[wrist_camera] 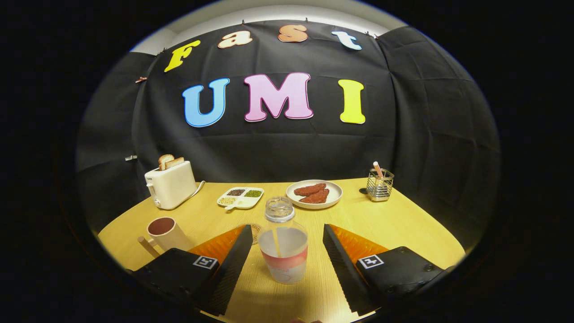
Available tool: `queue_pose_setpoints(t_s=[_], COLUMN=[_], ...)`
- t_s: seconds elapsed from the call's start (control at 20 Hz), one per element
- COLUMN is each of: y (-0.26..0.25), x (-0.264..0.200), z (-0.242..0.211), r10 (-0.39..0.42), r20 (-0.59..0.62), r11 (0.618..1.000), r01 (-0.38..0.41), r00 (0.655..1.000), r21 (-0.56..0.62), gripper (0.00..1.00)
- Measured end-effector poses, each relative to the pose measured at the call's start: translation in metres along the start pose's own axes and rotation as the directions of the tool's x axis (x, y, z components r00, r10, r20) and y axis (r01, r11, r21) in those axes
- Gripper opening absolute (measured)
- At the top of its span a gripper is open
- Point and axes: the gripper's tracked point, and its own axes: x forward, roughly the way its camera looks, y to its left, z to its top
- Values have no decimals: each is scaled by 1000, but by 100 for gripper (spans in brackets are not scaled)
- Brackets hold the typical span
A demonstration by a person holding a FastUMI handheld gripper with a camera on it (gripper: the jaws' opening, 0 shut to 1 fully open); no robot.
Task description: Take the bottle from table, then pour the juice into the cup, finally place the bottle on the coaster
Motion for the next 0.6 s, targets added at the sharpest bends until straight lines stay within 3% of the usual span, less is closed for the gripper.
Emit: queue_pose_setpoints(t_s=[0.6], y=[7], x=[27], z=[-33], r10=[24], r20=[-26], r11=[1000], r01=[-24], r00=[999], r21=[-12], gripper=[98])
